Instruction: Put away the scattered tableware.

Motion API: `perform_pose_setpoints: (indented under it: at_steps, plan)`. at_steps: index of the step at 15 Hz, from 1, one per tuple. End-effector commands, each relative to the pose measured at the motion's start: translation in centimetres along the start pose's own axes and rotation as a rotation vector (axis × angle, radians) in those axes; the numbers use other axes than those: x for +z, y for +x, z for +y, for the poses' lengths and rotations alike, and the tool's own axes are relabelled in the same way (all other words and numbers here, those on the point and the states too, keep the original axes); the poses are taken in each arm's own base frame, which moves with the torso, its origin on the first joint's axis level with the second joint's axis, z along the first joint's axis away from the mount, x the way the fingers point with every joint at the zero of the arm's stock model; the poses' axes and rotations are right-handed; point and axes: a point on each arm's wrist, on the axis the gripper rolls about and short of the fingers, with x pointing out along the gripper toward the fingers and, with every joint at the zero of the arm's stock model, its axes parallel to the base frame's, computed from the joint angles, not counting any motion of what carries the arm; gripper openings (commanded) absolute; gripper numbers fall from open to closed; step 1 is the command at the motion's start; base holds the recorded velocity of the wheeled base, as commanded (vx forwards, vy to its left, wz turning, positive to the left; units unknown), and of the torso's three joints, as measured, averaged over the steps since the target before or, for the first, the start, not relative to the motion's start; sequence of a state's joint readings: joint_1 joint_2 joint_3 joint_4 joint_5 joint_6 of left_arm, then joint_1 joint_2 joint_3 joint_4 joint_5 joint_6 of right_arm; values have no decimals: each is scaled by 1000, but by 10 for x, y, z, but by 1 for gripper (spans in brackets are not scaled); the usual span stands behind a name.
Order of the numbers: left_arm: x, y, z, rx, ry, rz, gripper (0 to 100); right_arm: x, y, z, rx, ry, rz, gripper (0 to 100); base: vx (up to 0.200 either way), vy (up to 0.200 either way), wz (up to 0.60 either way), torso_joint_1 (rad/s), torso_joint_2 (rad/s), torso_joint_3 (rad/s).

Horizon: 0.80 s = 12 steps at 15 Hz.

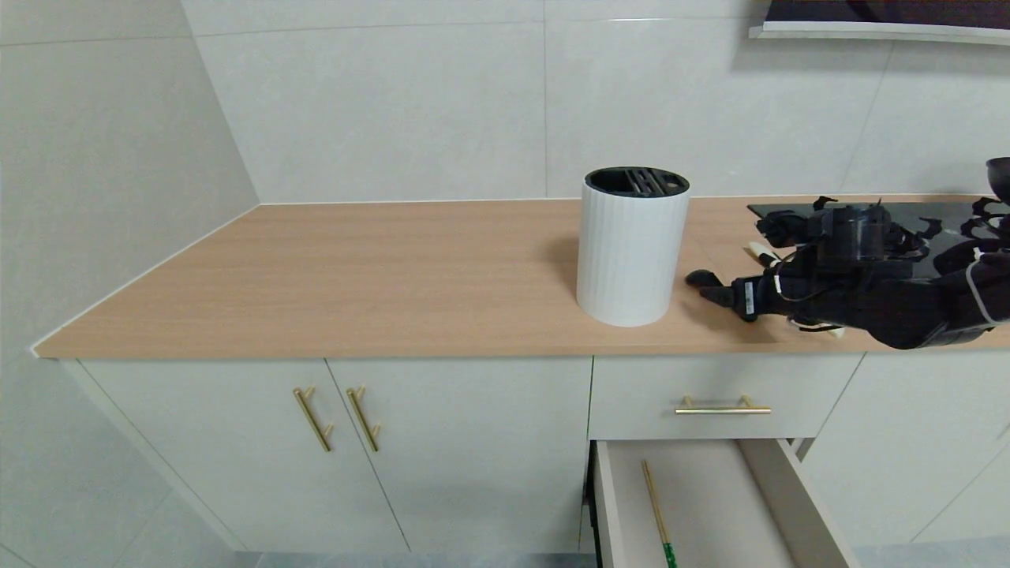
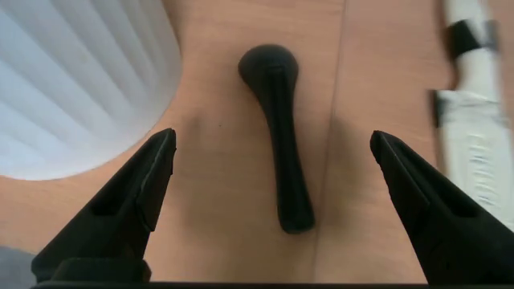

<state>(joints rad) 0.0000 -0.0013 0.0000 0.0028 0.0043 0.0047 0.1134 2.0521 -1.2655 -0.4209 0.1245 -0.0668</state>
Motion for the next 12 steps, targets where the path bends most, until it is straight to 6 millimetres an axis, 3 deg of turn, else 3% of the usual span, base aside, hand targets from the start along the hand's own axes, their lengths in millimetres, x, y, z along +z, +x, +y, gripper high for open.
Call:
perform_pose_setpoints:
  at_steps: [1,12]
  plan:
    - [0,0,0,0,0,2,100,-8,8,-3,16,5,22,100,0,0,0,0,0,0]
    - [0,0,0,0,0,2,100,-22,23,-16,-16,-19,51,100,0,0,0,0,0,0]
